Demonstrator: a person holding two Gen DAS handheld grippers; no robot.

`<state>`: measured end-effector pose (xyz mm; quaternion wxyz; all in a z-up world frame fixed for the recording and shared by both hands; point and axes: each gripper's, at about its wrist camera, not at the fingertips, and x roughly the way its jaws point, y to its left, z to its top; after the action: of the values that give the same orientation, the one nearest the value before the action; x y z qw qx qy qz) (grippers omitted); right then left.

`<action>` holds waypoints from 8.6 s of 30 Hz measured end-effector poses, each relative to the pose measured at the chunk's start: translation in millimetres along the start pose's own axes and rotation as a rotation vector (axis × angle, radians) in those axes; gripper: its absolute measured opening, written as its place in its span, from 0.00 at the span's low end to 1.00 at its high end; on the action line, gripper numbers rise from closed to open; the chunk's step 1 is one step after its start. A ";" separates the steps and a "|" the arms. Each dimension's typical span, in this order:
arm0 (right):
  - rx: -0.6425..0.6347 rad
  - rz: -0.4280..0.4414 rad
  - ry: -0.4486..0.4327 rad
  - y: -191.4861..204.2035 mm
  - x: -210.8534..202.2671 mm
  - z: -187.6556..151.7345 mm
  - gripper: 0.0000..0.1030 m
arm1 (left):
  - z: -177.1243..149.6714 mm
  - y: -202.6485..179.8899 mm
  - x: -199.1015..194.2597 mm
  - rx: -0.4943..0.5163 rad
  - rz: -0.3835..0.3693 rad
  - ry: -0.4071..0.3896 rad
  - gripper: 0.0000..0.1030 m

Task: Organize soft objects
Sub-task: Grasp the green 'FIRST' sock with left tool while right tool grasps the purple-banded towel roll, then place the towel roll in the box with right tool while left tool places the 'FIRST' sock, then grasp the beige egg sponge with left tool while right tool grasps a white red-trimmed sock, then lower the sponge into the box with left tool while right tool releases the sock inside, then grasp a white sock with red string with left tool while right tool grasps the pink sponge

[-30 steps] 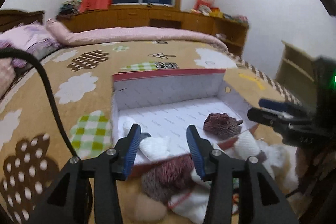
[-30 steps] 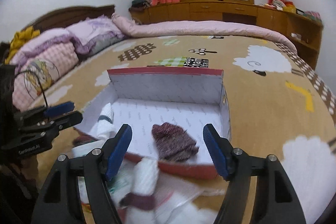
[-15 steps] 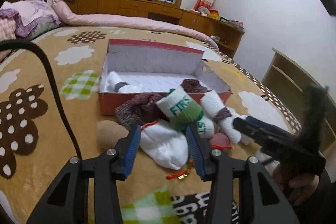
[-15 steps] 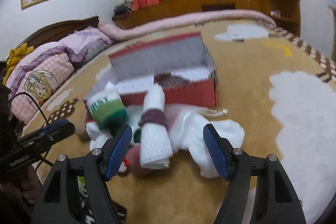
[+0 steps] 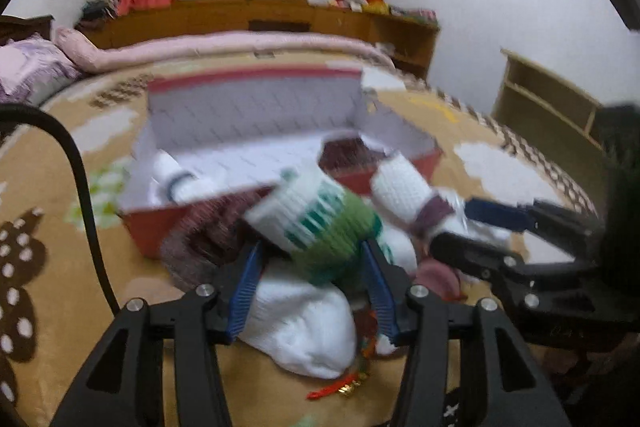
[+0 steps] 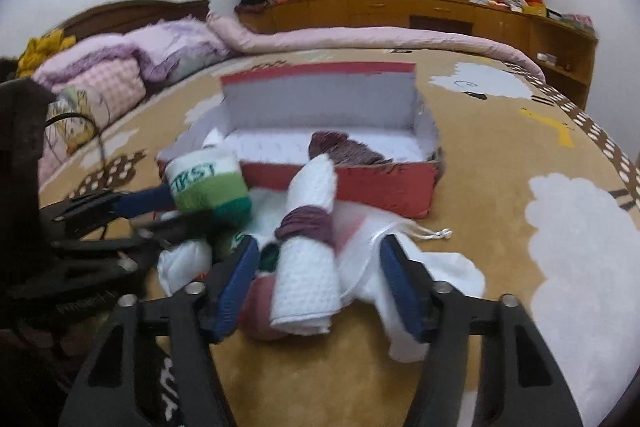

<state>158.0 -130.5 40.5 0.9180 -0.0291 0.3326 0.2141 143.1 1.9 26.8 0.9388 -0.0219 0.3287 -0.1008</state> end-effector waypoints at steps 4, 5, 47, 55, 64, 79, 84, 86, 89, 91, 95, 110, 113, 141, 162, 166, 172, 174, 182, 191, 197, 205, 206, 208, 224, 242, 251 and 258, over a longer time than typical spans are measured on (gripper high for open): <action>-0.038 -0.010 0.054 3.6 10.9 -5.5 0.25 | -6.3 -8.9 14.6 0.032 -0.006 0.034 0.16; -0.038 -0.004 0.048 2.8 10.5 -6.2 0.22 | -5.9 -8.8 13.9 0.025 -0.018 0.029 0.13; 0.048 0.113 -0.073 -20.7 -7.9 64.4 0.20 | 43.6 62.0 -14.8 -0.097 0.027 -0.044 0.09; -0.005 0.093 -0.022 -21.2 32.9 78.9 0.20 | 56.4 70.2 23.0 -0.063 0.066 0.025 0.09; 0.012 0.099 0.122 -34.0 87.9 72.6 0.22 | 54.4 106.5 65.6 -0.146 0.047 0.136 0.09; -0.021 0.049 0.017 -22.6 57.4 71.2 0.67 | 57.1 107.6 34.1 -0.172 0.041 -0.004 0.69; 0.016 0.051 -0.029 -25.2 41.8 71.2 0.76 | 56.2 104.3 20.7 -0.192 0.030 -0.011 0.69; 0.044 0.050 -0.051 -28.0 32.9 63.5 0.78 | 49.8 97.9 13.2 -0.176 0.031 -0.020 0.69; 0.064 0.038 -0.072 -27.9 22.0 54.2 0.80 | 37.9 87.8 -0.3 -0.151 0.047 -0.039 0.69; 0.055 0.050 -0.098 -22.5 13.2 51.8 0.80 | 33.3 80.9 -9.5 -0.149 0.028 -0.055 0.69; 0.025 -0.005 -0.168 -4.3 -2.8 37.4 0.80 | 21.4 67.9 -22.2 -0.132 0.015 -0.065 0.69; 0.084 -0.021 -0.122 5.2 -32.6 -34.7 0.80 | -36.9 57.3 -56.1 -0.212 0.019 -0.027 0.69; 0.090 -0.030 -0.130 2.0 -37.4 -37.7 0.80 | -39.9 58.5 -57.2 -0.225 0.019 -0.025 0.69; 0.182 -0.064 0.101 -51.2 20.2 -18.1 0.19 | -29.8 84.3 4.1 -0.274 0.008 0.094 0.30; 0.162 0.088 -0.096 -33.4 -27.8 6.1 0.15 | 8.0 70.5 -87.8 -0.257 -0.094 -0.209 0.24; 0.136 0.101 -0.153 -28.3 -43.7 21.7 0.15 | 17.8 70.4 -97.0 -0.253 -0.096 -0.238 0.24; 0.136 0.100 -0.153 -33.0 -32.1 34.5 0.15 | 24.6 77.0 -80.5 -0.245 -0.058 -0.200 0.25; 0.143 0.106 -0.147 -36.2 -26.5 37.4 0.15 | 29.1 79.3 -72.3 -0.229 -0.043 -0.191 0.25; 0.094 0.081 -0.103 -41.1 10.2 58.5 0.15 | 47.5 91.7 -23.6 -0.200 0.004 -0.114 0.25; 0.046 0.056 -0.010 -47.7 63.6 70.3 0.17 | 57.9 97.6 38.6 -0.134 0.056 -0.015 0.26; 0.016 0.047 0.008 -43.1 76.1 64.9 0.24 | 53.3 97.4 64.4 -0.112 0.073 0.031 0.32; 0.019 0.038 -0.004 -39.4 71.5 64.1 0.58 | 55.8 99.3 60.8 -0.130 0.072 0.021 0.46; 0.024 0.042 -0.013 -39.0 70.1 64.2 0.72 | 56.0 100.0 58.8 -0.141 0.070 0.020 0.49; 0.035 0.052 -0.035 -38.7 64.8 62.8 0.84 | 57.0 102.5 55.1 -0.167 0.065 0.018 0.65; 0.090 0.052 -0.188 -21.9 -5.3 30.1 0.85 | 19.7 79.5 -21.7 -0.223 0.013 -0.067 0.72; 0.212 0.128 -0.158 -18.4 -44.5 -32.1 0.85 | -39.7 59.5 -56.4 -0.290 -0.027 -0.018 0.71; 0.285 0.318 0.026 -14.9 -7.5 -40.1 0.76 | -40.5 36.9 1.6 -0.204 -0.105 0.099 0.46; 0.245 0.245 0.063 -7.9 9.6 -44.2 0.35 | -41.5 26.8 -14.4 -0.157 -0.134 0.059 0.17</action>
<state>141.4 -142.8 -0.5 0.8709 0.1170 0.3858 0.2812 111.0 32.1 0.3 0.9154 -0.1143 0.3606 -0.1378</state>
